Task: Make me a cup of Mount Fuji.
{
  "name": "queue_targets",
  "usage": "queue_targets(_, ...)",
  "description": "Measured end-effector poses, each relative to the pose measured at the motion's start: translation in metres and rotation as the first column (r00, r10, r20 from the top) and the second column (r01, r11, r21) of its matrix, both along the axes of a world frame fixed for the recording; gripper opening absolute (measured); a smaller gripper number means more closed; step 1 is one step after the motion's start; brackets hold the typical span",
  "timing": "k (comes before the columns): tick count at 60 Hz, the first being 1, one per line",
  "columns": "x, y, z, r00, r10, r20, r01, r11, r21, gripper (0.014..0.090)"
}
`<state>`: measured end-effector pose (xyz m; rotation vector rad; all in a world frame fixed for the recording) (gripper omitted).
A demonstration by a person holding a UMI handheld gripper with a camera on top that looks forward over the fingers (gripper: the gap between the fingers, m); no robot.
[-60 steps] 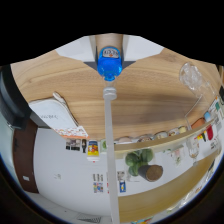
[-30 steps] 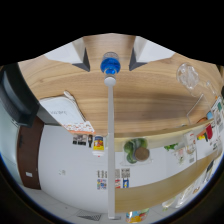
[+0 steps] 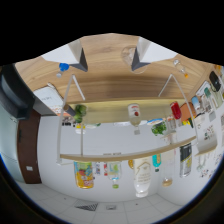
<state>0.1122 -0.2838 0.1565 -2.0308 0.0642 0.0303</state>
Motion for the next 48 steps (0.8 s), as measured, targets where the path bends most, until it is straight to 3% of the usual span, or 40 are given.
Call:
queue_targets(10,-0.061,0.013,-0.011,0.999,0.03,-0.011,-0.03,0.999,-0.035,0.0825)
queue_targets(16,-0.089,0.025,0.01,0.999,0.051,-0.004,-0.052,0.998,-0.028,0.0828)
queue_targets(28,-0.135,0.047,0.115,0.998,0.068,-0.009,-0.067,0.993,0.094,0.083)
queue_targets(40,-0.166,0.075,0.208,0.997,0.078,-0.008,-0.074,0.973,0.219,0.0828)
queue_targets(48,-0.173,0.109,0.239,0.998,0.069,0.001,-0.067,0.96,0.273,0.0826)
